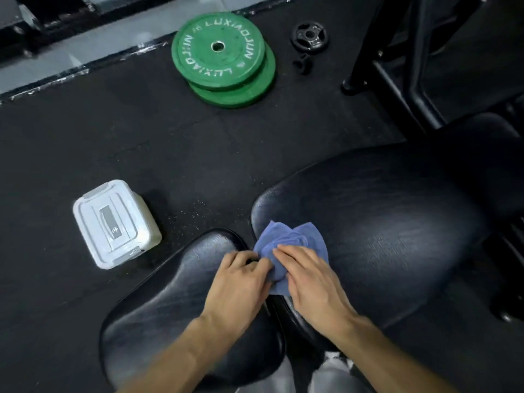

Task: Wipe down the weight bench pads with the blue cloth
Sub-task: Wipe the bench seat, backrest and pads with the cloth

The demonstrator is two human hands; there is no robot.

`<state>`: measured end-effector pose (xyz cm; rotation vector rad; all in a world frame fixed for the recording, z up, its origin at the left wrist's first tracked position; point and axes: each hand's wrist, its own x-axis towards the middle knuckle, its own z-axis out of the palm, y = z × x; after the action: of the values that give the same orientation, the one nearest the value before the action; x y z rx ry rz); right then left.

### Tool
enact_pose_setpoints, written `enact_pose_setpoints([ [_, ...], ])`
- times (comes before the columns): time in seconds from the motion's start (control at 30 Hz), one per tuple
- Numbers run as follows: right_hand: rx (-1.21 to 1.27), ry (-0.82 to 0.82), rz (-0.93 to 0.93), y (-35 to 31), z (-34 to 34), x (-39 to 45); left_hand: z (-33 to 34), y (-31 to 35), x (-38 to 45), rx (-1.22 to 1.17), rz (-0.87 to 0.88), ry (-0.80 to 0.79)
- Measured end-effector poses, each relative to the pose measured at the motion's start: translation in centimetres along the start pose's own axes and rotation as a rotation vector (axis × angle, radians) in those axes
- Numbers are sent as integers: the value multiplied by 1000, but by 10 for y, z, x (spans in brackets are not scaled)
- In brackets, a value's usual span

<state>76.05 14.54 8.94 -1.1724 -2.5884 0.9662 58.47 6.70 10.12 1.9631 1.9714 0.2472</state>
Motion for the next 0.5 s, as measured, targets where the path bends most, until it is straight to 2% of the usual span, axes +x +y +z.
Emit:
enact_pose_setpoints([
  [0.33, -68, 165, 225, 8, 17, -149, 41, 84, -60, -14, 103, -196],
  [0.4, -16, 218, 326, 6, 13, -169, 44, 105, -65, -39, 110, -250],
  [0.5, 145, 393, 572, 14, 8, -186, 44, 137, -48, -81, 113, -241],
])
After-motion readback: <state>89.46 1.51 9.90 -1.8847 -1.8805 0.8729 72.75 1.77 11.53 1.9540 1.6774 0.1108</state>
